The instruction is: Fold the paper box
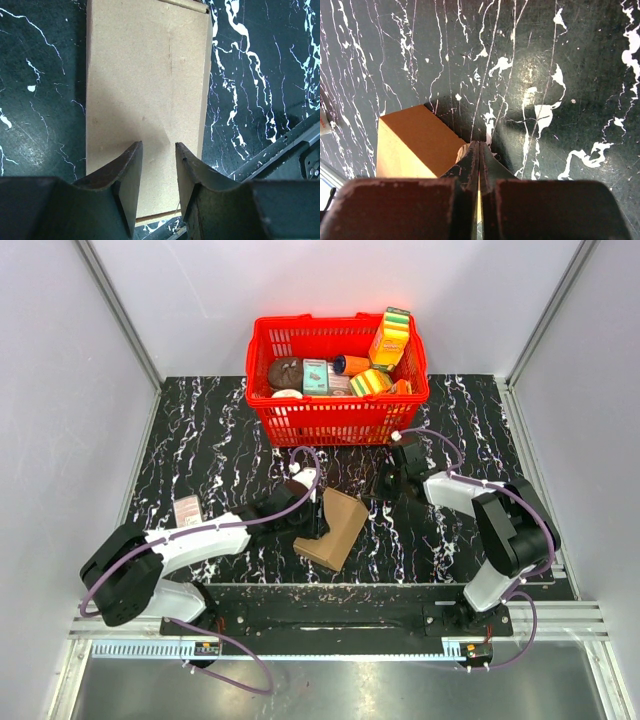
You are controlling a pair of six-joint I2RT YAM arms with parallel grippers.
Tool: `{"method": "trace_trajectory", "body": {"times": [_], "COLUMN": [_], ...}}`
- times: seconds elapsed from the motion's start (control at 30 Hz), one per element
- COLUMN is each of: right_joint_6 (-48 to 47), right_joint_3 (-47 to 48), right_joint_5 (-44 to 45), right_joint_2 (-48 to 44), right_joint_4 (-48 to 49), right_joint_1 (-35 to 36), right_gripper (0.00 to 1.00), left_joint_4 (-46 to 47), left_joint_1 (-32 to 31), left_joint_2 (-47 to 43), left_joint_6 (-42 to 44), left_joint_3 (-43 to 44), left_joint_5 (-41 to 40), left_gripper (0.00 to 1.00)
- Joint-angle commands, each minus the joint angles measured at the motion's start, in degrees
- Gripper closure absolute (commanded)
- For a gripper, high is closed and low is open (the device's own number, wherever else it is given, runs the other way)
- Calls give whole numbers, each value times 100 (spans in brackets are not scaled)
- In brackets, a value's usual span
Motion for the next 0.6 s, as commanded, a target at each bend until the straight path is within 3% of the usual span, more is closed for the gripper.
{"method": "trace_trajectory", "body": {"times": [0.0,0.57], "right_joint_6": [-171,-364], "right_joint_3": [196,-234], "right_joint_5": [-294,-312], "right_joint_2": [43,-229], "right_joint_4": [264,-412], "right_joint_1": [-17,-17], "right_gripper": [100,100], "left_joint_4": [27,27], "left_joint_1": [-56,-56], "left_joint_2": [121,200], "left_joint_6": [88,114], "left_joint_3": [142,169], "left_joint_5": [179,127], "left_gripper": [63,63]}}
